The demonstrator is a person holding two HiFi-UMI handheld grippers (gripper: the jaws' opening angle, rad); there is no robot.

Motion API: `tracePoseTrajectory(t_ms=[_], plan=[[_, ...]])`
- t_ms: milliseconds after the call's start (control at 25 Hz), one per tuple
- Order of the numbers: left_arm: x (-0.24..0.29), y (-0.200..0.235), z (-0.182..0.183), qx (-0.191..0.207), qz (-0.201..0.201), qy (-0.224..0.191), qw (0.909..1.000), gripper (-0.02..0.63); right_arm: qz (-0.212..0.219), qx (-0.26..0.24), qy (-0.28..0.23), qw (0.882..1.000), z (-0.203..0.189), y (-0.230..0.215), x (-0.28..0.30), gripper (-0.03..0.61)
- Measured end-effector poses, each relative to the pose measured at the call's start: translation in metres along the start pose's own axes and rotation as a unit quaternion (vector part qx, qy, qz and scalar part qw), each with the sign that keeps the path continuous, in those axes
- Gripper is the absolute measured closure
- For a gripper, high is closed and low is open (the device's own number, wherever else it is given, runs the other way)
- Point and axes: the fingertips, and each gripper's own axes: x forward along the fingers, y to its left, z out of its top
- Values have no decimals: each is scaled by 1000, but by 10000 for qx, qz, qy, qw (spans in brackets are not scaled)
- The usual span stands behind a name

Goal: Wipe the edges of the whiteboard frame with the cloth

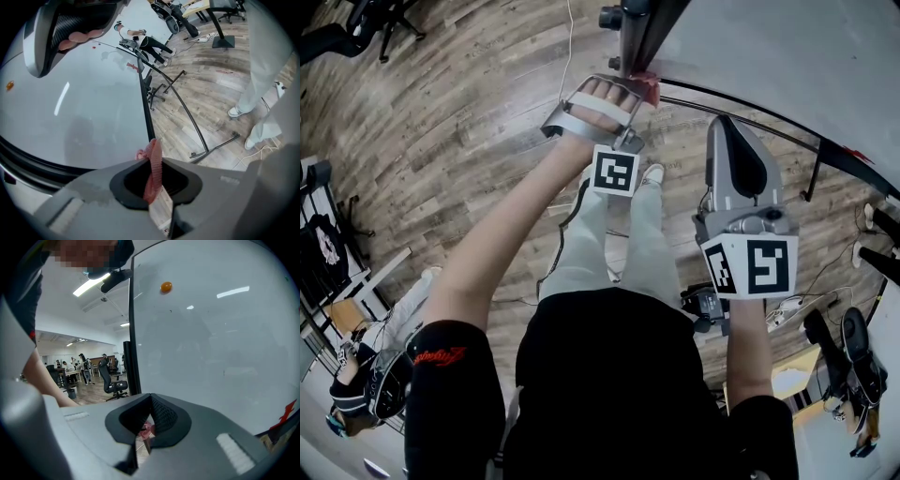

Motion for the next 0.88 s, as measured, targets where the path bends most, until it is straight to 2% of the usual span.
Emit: tracePoseTrajectory(t_ms=[880], plan=[[10,-16,-2,50,-109,-32,9999,561,25,-26,214,9998,-22,-3,7,577]])
